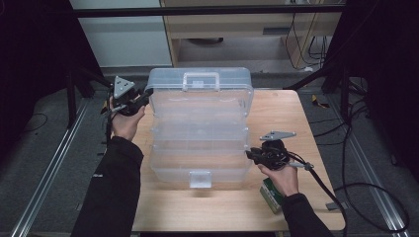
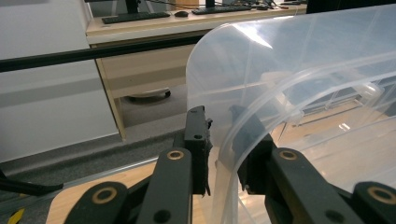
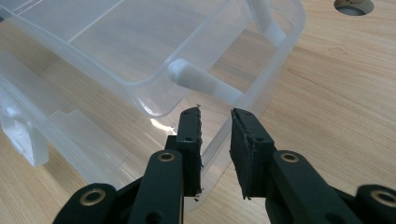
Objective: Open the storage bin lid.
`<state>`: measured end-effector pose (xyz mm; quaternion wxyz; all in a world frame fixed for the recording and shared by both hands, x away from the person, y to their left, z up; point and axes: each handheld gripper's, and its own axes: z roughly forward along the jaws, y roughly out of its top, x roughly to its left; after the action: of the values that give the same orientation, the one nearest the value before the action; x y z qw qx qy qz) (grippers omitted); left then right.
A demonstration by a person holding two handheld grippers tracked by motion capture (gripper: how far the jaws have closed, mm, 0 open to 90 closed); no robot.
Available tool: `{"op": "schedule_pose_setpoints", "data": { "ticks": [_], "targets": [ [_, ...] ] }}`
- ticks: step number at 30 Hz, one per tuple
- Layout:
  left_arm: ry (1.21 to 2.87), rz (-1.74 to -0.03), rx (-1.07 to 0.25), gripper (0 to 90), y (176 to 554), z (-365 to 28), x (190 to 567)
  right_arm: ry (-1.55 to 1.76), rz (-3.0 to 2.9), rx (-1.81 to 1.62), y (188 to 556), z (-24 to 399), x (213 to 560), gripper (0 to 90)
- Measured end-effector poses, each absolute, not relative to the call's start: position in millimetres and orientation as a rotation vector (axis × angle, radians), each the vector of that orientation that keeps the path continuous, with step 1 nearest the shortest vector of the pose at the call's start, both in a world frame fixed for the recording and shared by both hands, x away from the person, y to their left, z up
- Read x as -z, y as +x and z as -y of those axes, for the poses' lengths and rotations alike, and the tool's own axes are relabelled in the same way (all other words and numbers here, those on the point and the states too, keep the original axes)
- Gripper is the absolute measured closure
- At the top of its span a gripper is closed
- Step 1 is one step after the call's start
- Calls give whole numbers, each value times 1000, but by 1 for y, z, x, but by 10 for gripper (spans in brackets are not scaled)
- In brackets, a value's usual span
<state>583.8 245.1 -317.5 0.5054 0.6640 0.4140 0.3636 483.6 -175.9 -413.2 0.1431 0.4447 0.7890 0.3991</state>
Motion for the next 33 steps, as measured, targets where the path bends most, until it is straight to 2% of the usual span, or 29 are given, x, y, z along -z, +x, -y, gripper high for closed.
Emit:
{"op": "schedule_pose_setpoints", "data": {
  "ticks": [33],
  "targets": [
    [1584,-1059,-905,813,619,-237,318,1281,-2280,-1147,483,176,412,744]
  ]
}}
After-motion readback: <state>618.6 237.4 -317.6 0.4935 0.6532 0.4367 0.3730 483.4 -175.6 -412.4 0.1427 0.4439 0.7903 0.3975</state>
